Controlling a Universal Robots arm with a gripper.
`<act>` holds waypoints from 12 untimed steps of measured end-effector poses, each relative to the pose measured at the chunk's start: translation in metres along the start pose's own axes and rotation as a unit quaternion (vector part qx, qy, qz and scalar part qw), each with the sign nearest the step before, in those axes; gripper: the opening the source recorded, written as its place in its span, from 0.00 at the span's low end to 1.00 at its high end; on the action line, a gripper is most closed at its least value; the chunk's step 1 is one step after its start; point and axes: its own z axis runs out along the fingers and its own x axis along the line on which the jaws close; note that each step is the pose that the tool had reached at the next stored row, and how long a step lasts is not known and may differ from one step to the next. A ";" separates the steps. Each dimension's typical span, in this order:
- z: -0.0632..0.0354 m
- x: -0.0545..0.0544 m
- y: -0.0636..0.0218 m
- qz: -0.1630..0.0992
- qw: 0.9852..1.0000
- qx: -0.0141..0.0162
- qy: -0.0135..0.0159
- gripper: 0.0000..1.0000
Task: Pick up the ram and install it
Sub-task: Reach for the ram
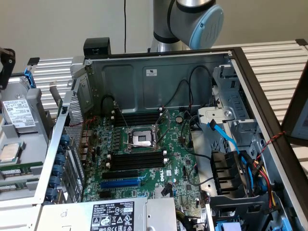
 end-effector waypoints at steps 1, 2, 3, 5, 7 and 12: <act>0.0005 0.000 0.0000 -0.009 1.000 0.000 0.000 0.10; 0.0010 0.000 0.0000 -0.019 1.000 0.001 0.001 0.10; 0.0015 0.000 0.0000 -0.027 1.000 0.001 0.001 0.10; 0.0025 0.000 -0.0001 -0.046 0.999 0.002 0.002 0.10; 0.0035 0.000 -0.0001 -0.064 0.998 0.003 0.002 0.10; 0.0061 0.000 -0.0002 -0.109 0.994 0.005 0.004 0.10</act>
